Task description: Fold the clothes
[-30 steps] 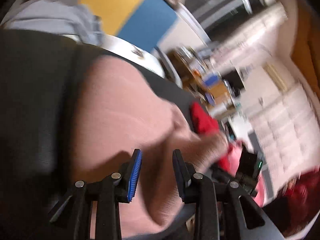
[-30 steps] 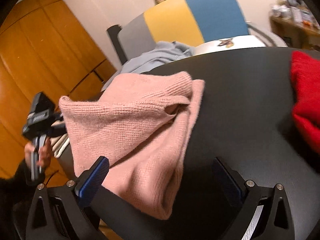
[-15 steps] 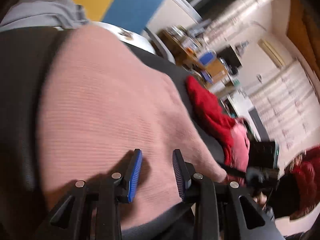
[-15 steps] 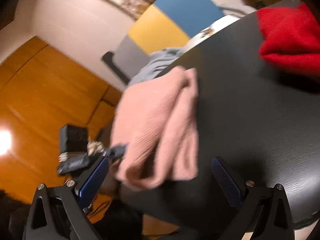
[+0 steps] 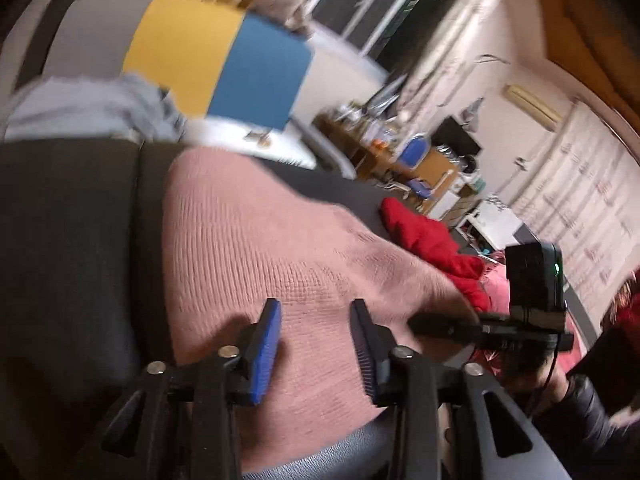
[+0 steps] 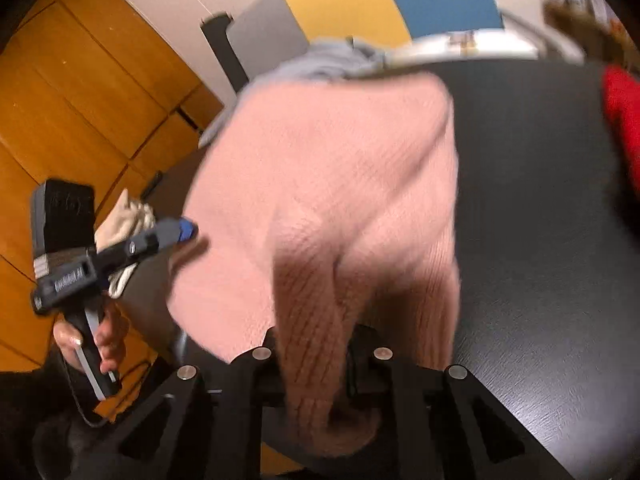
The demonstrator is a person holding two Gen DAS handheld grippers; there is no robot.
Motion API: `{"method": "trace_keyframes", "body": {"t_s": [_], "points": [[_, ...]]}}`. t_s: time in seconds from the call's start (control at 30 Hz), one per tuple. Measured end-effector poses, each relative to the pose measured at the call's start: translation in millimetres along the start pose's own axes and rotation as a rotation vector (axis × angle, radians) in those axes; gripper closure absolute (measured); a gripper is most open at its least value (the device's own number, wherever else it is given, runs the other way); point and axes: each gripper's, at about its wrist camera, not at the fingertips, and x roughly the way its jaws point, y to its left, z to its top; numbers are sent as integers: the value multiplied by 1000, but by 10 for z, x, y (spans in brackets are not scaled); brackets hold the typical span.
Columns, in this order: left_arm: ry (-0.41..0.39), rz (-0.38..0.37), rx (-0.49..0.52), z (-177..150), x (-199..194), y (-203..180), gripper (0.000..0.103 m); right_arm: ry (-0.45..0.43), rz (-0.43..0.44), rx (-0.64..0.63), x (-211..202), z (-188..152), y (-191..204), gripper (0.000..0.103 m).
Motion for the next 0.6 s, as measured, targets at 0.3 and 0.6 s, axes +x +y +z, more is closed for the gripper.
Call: {"method": "trace_keyframes", "body": {"t_s": [0.3,0.6], "points": [[187,75,-20,-210,384,204,59,-9,-65,126,-8,-209,-479,57],[100,75,58,-99,312,-27,59,-194,15,32,-435,356,-434,20]]}}
